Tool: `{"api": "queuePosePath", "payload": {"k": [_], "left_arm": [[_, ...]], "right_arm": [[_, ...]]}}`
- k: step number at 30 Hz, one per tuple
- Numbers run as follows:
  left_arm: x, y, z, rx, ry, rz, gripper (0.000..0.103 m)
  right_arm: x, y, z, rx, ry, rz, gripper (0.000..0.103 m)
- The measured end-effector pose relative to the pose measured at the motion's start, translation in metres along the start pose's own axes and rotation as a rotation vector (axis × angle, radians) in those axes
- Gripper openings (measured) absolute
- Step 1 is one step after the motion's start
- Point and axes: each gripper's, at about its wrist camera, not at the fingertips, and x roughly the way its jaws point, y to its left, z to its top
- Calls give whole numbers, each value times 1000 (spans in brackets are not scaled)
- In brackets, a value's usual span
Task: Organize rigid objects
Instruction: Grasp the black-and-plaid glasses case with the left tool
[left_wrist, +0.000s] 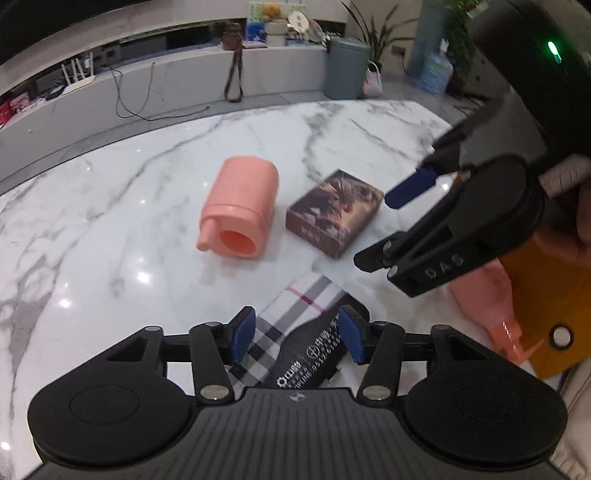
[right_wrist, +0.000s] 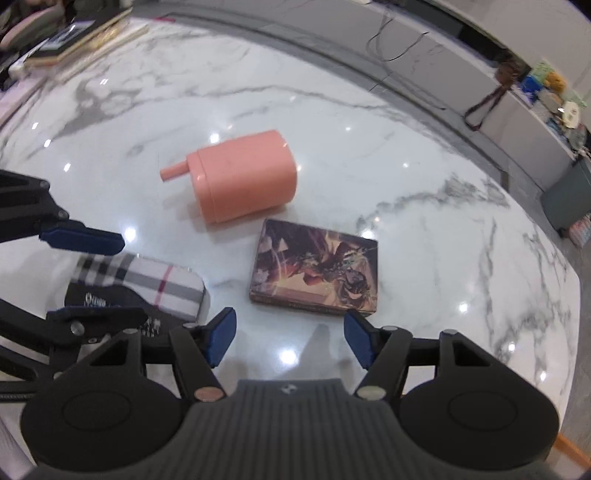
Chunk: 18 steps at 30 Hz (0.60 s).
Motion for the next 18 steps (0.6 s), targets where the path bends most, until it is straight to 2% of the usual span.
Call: {"api": "queuePosePath", "payload": {"k": [3,12,14,16,18], "left_arm": [[3,-1,-1,3,21,-23,70],[7,-9,0,60,38,6,71],[8,-12,0,74,36,19,76],[10,-14,0,82,34,27,79],[11,-14,0,86,30,29,82]], "right_arm": [[0,2,3,-72,14,-7,67],[9,5,17,-306,56,-51,67],[12,5,20,-371,60,-58,69],[16,5,23,-438,68,-60,76],[22,4,27,-509,85,-52,78]]}}
